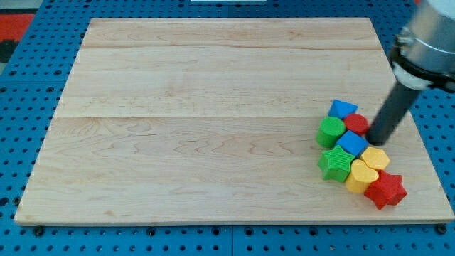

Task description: Nudge the group of blocks down a bit

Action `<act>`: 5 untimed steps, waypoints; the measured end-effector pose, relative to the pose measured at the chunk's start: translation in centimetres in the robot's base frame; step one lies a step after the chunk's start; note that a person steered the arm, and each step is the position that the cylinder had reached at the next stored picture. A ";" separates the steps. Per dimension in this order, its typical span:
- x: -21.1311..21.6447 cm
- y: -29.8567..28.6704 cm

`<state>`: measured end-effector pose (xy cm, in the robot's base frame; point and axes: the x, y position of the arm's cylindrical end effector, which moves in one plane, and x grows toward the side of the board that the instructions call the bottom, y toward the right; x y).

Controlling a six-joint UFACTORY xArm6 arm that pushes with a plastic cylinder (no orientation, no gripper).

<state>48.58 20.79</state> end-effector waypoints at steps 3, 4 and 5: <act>-2.9 -4.7; -3.6 -5.7; -2.8 -3.0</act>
<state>45.81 17.78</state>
